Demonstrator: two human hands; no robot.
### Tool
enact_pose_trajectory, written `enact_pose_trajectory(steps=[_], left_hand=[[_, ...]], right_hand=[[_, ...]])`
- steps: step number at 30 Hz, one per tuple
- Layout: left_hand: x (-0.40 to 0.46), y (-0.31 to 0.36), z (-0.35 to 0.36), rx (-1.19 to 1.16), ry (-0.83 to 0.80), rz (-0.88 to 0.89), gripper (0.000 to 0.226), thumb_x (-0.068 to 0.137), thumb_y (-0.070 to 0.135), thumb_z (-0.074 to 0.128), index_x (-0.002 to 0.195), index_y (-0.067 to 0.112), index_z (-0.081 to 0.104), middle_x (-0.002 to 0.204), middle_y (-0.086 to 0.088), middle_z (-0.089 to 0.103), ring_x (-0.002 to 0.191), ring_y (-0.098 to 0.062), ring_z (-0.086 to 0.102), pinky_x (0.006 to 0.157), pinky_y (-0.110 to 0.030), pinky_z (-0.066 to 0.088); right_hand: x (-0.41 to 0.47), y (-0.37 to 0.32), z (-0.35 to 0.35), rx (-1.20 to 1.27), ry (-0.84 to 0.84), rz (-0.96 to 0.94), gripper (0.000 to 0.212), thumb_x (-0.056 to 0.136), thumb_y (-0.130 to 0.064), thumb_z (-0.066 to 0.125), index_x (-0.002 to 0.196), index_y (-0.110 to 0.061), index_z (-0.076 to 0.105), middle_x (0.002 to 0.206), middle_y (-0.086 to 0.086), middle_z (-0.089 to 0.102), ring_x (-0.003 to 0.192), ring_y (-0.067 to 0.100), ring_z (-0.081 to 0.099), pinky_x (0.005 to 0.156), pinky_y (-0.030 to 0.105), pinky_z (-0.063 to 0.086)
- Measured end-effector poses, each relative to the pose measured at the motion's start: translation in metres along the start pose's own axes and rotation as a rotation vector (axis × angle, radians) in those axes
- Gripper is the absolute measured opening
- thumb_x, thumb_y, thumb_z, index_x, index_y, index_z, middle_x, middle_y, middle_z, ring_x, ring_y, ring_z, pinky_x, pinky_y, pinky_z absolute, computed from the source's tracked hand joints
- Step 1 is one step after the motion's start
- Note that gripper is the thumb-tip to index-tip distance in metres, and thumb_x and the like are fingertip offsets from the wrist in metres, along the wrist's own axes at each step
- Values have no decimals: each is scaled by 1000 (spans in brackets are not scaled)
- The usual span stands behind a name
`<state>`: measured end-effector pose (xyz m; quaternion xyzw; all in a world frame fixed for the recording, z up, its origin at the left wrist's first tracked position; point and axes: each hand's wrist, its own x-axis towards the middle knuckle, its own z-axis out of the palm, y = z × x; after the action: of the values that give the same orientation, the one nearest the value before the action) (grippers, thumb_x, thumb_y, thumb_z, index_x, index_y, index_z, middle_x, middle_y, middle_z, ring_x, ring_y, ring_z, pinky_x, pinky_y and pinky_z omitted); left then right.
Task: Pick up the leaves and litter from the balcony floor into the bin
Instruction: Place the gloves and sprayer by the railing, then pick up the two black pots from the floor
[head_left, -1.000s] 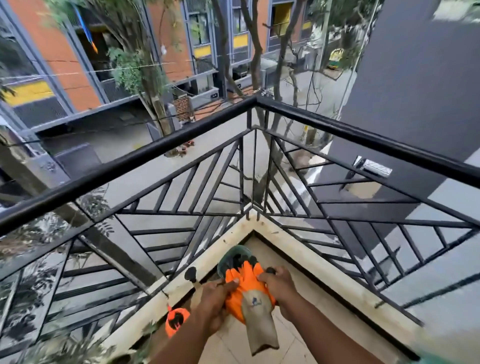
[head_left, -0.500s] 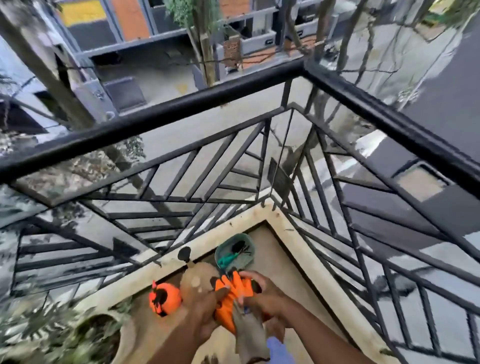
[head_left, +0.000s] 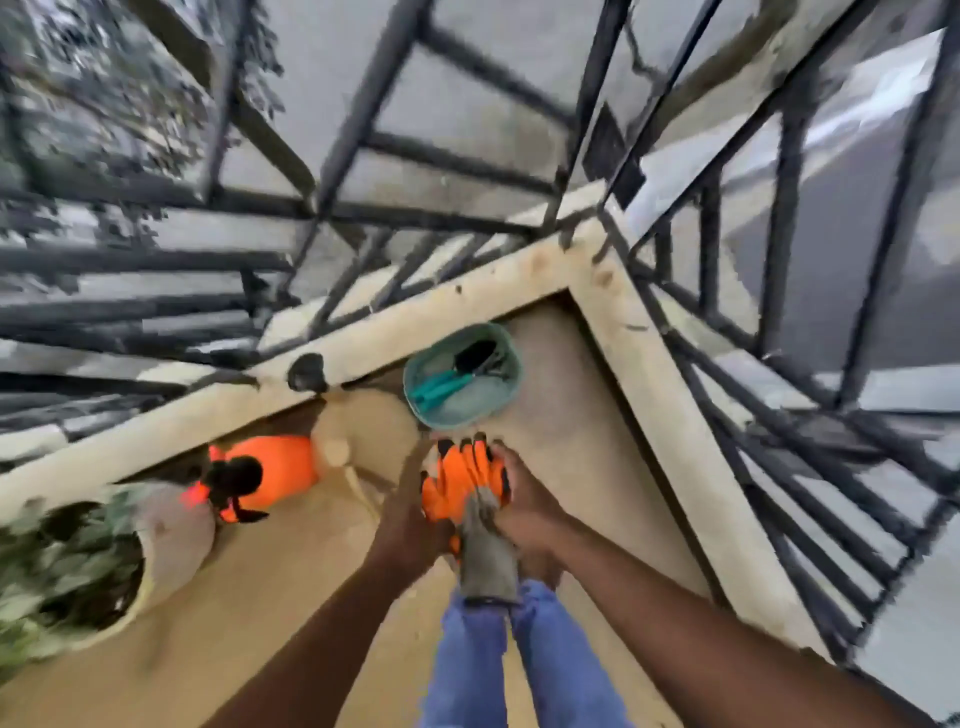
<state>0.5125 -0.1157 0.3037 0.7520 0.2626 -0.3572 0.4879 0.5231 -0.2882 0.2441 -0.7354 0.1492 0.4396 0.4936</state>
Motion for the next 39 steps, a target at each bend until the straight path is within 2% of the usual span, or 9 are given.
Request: enact_pose_trajectory(steps=[4,7,10,12,18,22,27,32,39], left_hand=[[115,-33,19,94,-45,90,59,71,13,72,117,51,65,109,-1,68,103,-32,69,87,-51,58],[198,-58,27,112,-53,145,66,70,23,76,133,17,61,127,-22,64,115,-36,63,101,-52,52],[243,-60,30,297,67,229,81,60,45,67,134,12,59,130,-17,62,120,-30,59,106,-31,45],[258,-63,31,365,127,265,79,69,40,69,143,19,51,143,-12,52,130,-26,51,106,-24,38],[288,-93,36,676,300,172,91,78,29,77,154,33,28,162,-11,15,135,-40,42,102,-46,46],[276,-104,35,939,423,210,83,75,21,74,147,29,34,158,-6,26,128,-37,41,93,-49,45],[275,-120,29,1248,292,510,48,93,33,53,140,25,46,154,0,37,135,-34,37,95,-50,41],[282,-117,39,1351,98,411,61,98,50,46,152,26,33,162,1,22,144,-34,21,111,-52,30],[237,-111,20,1071,44,311,56,94,44,50,146,26,41,161,-1,30,136,-32,38,100,-49,42]], right_hand=[[91,9,-6,-180,94,-94,97,75,-19,65,158,-35,18,147,12,43,129,30,52,104,41,47],[160,17,-7,-376,172,-189,78,81,-14,61,152,-34,37,145,11,42,124,34,55,99,43,50],[212,24,-1,-459,291,-279,66,85,-8,58,148,-24,47,151,8,38,127,31,53,95,42,50],[237,36,6,-482,368,-327,68,87,-11,57,151,-23,41,154,7,33,127,30,52,95,44,51],[272,67,17,-739,367,-222,75,89,-29,67,154,-26,30,161,22,17,138,46,36,108,50,42],[257,67,24,-970,537,-339,61,87,-32,65,142,-22,43,151,16,35,132,38,41,100,49,43],[258,68,25,-1190,354,-495,35,94,-36,47,124,-19,58,132,9,53,120,33,51,99,48,36],[273,68,27,-1179,82,-277,44,100,-42,38,140,-24,46,138,9,48,124,35,52,107,51,33],[229,41,17,-1229,61,-210,46,99,-39,43,140,-20,51,135,13,54,124,36,51,99,48,41]])
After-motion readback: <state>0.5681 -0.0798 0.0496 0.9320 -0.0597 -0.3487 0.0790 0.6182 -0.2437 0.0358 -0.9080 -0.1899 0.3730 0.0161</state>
